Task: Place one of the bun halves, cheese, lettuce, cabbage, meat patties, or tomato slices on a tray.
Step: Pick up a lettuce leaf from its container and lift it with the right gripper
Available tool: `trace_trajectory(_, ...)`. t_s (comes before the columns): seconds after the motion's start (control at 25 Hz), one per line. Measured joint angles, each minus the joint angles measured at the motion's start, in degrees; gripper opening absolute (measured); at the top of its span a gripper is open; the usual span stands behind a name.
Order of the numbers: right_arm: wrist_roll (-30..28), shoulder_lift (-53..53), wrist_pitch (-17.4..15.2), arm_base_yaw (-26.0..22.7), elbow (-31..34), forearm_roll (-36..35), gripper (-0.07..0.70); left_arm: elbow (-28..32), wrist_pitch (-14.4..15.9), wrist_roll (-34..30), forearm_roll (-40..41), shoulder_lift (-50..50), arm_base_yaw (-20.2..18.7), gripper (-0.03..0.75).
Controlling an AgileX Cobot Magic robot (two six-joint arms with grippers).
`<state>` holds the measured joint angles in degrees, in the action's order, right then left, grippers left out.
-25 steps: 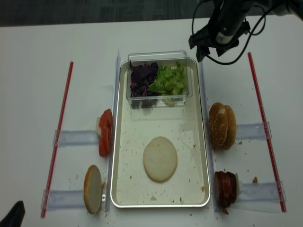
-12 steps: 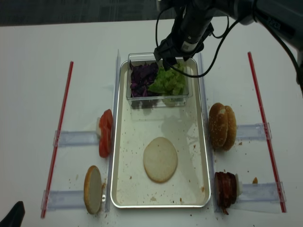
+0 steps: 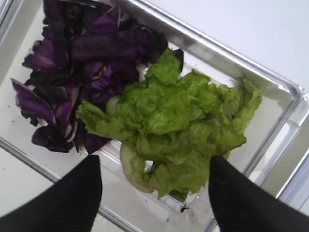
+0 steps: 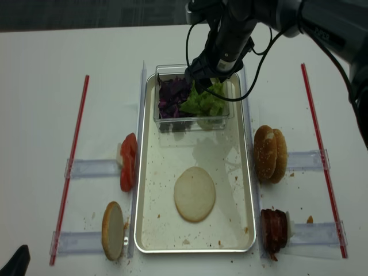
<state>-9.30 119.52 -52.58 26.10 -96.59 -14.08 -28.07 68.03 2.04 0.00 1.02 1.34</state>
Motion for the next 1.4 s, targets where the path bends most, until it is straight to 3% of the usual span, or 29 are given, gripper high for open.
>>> trace_trajectory(0.2, -0.4, 3.2, -1.6, 0.0, -3.9, -0.1, 0.5, 0.0, 0.0, 0.0, -0.4, 0.0, 0.0, 0.49)
trace_trajectory(0.56, 0.6, 9.4, -8.9, 0.0, -11.8, 0.2, 0.468, 0.0, 0.0, 0.0, -0.4, 0.0, 0.0, 0.49)
trace_trajectory(1.4, 2.5, 9.9, -9.5, 0.0, -12.1, 2.5, 0.434, 0.0, 0.0, 0.0, -0.4, 0.0, 0.0, 0.49)
